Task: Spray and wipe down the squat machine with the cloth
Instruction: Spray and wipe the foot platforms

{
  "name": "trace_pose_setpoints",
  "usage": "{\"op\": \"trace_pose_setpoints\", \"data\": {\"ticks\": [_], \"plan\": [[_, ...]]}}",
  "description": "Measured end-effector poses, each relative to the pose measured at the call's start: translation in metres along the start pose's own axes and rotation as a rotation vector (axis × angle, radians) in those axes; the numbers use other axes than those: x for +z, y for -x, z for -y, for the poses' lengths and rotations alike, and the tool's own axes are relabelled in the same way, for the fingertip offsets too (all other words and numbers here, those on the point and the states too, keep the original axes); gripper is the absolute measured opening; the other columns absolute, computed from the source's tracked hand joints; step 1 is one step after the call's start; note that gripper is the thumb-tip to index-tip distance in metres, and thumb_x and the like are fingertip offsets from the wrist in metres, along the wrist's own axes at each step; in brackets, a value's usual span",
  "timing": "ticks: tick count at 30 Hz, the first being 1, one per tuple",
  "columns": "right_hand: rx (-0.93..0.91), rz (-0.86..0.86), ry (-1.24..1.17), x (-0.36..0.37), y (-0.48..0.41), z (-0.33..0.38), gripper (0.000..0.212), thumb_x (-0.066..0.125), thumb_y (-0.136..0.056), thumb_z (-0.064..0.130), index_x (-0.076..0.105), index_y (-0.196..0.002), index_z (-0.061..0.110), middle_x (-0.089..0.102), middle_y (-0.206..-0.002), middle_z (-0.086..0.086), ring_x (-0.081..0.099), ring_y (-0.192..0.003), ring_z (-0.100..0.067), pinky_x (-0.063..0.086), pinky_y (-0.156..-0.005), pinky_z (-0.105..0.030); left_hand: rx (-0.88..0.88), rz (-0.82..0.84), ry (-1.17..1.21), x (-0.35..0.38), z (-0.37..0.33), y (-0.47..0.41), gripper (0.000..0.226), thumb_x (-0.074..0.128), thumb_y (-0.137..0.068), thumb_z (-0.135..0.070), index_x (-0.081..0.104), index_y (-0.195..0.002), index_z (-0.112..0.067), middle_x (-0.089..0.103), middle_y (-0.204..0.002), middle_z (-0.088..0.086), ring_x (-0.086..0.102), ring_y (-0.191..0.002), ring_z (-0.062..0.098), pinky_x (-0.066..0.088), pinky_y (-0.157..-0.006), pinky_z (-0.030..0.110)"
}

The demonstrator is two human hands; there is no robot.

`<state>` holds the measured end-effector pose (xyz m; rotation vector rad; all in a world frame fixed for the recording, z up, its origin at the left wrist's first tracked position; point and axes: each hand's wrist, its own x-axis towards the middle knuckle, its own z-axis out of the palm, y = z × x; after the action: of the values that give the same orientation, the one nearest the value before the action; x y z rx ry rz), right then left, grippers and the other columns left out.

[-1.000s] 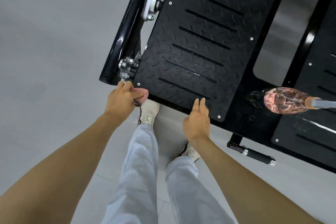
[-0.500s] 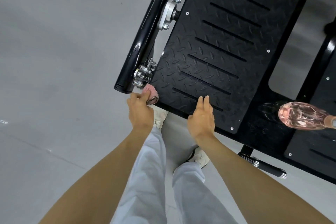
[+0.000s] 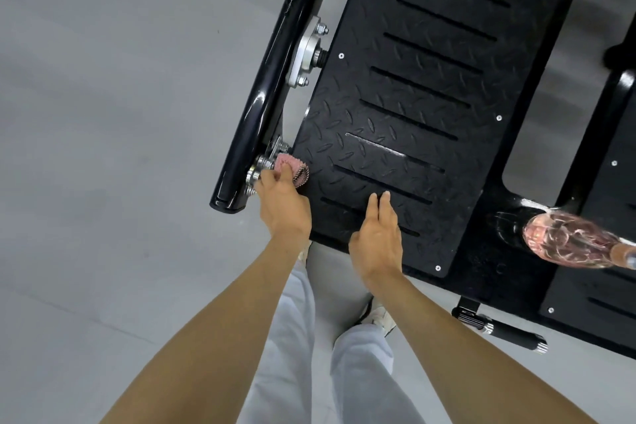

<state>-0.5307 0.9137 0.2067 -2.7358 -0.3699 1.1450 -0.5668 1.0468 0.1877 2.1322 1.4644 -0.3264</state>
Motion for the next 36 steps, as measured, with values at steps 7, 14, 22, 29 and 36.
{"op": "trace_pose_setpoints", "data": {"ticks": [7,14,22,29,36], "plan": [[0.082,-0.014,-0.027,-0.032,-0.027,0.009,0.071,0.043,-0.096,0.011,0.001,-0.153,0.009,-0.008,-0.16,-0.008,0.003,-0.147,-0.022,0.015,-0.119,-0.034,0.103,0.094,-0.08,-0.016,-0.045,-0.042,0.047,0.049,-0.083,0.004,0.053,-0.128,-0.009,0.041,-0.126,0.012,0.039,-0.115,0.028,0.042,-0.076,0.033],[0.193,-0.06,-0.119,-0.075,-0.058,0.036,0.073,0.044,-0.095,0.012,0.0,-0.153,0.012,-0.007,-0.16,-0.009,0.012,-0.144,-0.026,0.027,-0.114,-0.038,0.224,0.225,-0.142,-0.035,-0.079,-0.086,0.053,0.055,-0.085,-0.002,0.046,-0.137,-0.01,0.041,-0.127,0.01,0.041,-0.115,0.027,0.048,-0.088,0.038],[0.235,-0.022,-0.153,-0.113,-0.08,0.048,0.072,0.044,-0.095,0.014,0.002,-0.153,0.013,-0.005,-0.16,-0.009,0.015,-0.143,-0.028,0.028,-0.113,-0.039,0.247,0.291,-0.132,-0.042,-0.111,-0.115,0.053,0.052,-0.086,-0.002,0.044,-0.138,-0.008,0.038,-0.133,0.014,0.042,-0.118,0.031,0.043,-0.097,0.038],[0.291,0.013,-0.126,-0.133,-0.084,0.035,0.072,0.046,-0.096,0.017,0.001,-0.153,0.012,-0.005,-0.16,-0.01,0.013,-0.144,-0.028,0.029,-0.113,-0.038,0.212,0.328,-0.182,-0.045,-0.13,-0.121,0.052,0.054,-0.087,-0.006,0.042,-0.138,-0.006,0.036,-0.133,0.016,0.041,-0.118,0.033,0.043,-0.098,0.042],[0.283,0.0,-0.147,-0.144,-0.102,0.035,0.072,0.044,-0.095,0.014,0.002,-0.153,0.01,-0.005,-0.16,-0.01,0.013,-0.144,-0.028,0.03,-0.113,-0.04,0.255,0.3,-0.216,-0.043,-0.133,-0.127,0.042,0.049,-0.086,0.001,0.048,-0.129,-0.002,0.038,-0.13,0.018,0.043,-0.115,0.035,0.046,-0.091,0.041]]}}
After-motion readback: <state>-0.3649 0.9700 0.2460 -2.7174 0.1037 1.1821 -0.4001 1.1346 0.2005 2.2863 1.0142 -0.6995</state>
